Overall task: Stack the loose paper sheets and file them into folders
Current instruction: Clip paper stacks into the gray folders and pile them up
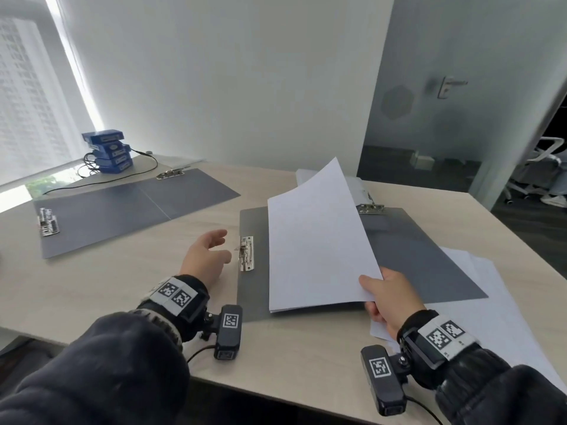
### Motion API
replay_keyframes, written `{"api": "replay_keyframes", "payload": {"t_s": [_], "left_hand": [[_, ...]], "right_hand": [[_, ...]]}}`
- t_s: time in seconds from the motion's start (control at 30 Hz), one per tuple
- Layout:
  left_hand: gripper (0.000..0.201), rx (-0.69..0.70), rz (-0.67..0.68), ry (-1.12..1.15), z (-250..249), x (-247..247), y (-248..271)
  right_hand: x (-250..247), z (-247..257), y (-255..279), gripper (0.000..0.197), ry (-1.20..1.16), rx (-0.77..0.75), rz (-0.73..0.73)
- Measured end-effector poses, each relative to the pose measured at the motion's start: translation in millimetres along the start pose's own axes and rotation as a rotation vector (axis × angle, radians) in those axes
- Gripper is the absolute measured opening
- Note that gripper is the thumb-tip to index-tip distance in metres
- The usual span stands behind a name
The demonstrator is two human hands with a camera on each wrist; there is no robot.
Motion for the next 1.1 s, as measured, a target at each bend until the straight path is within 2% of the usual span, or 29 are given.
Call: {"api": "replay_keyframes", "payload": {"t_s": [0.07,0.13,0.3,0.5,0.9,1.1], "left_hand": [[0.06,-0.027,0.114,-0.045,2,0,-9],[0.056,-0.001,0.165,-0.101,4,2,-16],[0.017,-0.034,0.126,-0.086,9,10,-31],[0.024,-0.099,0.104,-0.079,14,8,-40],[0.023,-0.103,0.107,0.012,25,7,-46],[0.024,-0.106,0.106,0.021,23,7,-43]], "right_hand": [[7,2,-3,0.016,-0.004,-0.003,0.008],[13,3,-7,0.016,0.001,-0.011,0.012],[26,0,-16,0.015,-0.01,-0.004,0.02],[29,-2,-20,0.016,-0.01,0.019,0.048],[29,-7,-22,0.012,0.17,-0.002,0.151],[30,1,-15,0.015,0.142,-0.007,0.22]]}}
Point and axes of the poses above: each hand's wrist, its own y-axis away from the middle knuckle, its own x-axis out of the palm, z = x × y, the point moved 1 cm from there along -y, towards the middle knuckle, and after that the axes turned 3 degrees about x, right-handed, at the moved point
